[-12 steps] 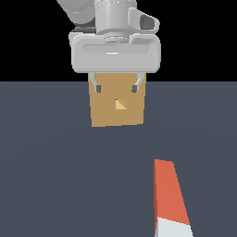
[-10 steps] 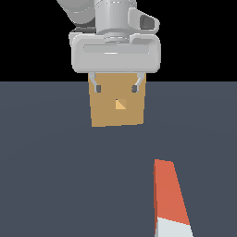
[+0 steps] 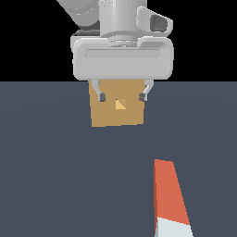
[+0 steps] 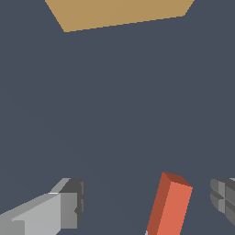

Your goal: Insert the peg into the horizontal hole in a box.

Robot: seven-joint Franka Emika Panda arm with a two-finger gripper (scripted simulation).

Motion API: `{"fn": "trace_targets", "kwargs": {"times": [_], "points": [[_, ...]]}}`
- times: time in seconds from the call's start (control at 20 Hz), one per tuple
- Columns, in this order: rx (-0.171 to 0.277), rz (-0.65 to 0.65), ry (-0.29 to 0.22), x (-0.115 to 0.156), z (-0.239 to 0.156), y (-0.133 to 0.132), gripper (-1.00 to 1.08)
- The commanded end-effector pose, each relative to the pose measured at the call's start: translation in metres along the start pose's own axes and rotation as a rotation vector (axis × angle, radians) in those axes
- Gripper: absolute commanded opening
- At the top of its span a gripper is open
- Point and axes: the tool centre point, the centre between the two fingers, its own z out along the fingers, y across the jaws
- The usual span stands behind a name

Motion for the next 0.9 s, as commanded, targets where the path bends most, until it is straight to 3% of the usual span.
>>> {"fn": "trace_targets", "kwargs": {"times": [0.0, 0.55, 0.85], "points": [[0.001, 0.026, -0.001, -0.021, 0.009, 0.006, 1.00], [0.002, 0.175, -0.001, -0.146, 0.062, 0.032, 1.00], [0.003, 0.232, 0.000, -0.194, 0.081, 0.038, 1.00]]}}
